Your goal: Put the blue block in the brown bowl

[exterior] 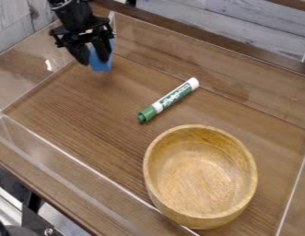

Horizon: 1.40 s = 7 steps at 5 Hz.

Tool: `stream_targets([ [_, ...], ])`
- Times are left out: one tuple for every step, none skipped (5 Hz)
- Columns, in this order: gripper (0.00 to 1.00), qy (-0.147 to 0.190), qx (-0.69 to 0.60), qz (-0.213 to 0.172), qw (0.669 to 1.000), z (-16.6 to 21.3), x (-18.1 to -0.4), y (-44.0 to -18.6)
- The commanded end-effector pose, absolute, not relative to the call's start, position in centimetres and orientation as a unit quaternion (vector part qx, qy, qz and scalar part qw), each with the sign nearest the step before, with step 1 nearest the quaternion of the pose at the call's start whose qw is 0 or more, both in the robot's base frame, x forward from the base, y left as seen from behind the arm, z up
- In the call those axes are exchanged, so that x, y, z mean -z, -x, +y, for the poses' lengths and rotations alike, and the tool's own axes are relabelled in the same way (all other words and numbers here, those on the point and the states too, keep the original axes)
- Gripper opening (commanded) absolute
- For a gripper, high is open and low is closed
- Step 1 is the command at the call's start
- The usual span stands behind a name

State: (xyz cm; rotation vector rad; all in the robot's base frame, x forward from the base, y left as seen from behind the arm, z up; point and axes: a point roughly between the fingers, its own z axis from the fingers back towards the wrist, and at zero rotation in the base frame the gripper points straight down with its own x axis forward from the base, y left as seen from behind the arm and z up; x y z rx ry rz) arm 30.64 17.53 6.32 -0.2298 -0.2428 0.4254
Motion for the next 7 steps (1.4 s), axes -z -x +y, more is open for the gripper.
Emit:
stream_targets([
  [0.00,0.094,-0.194,-0.160,0.963,17.9,-9.1,-31.0],
  [0.00,0.089,-0.182,-0.167,0.965,17.1,-9.8,-30.4],
  [0.00,0.088,-0.171,-0.178,0.965,15.8,-10.7,-29.7],
  [0.00,0.088,-0.156,-0.190,0.965,13.9,-11.7,-28.9],
  [0.00,0.087,-0.133,-0.199,0.967,11.6,-12.3,-28.1],
  [0.00,0.087,-0.107,-0.206,0.969,8.9,-12.9,-27.3],
  [0.00,0.085,-0.080,-0.210,0.971,5.9,-13.3,-26.5],
])
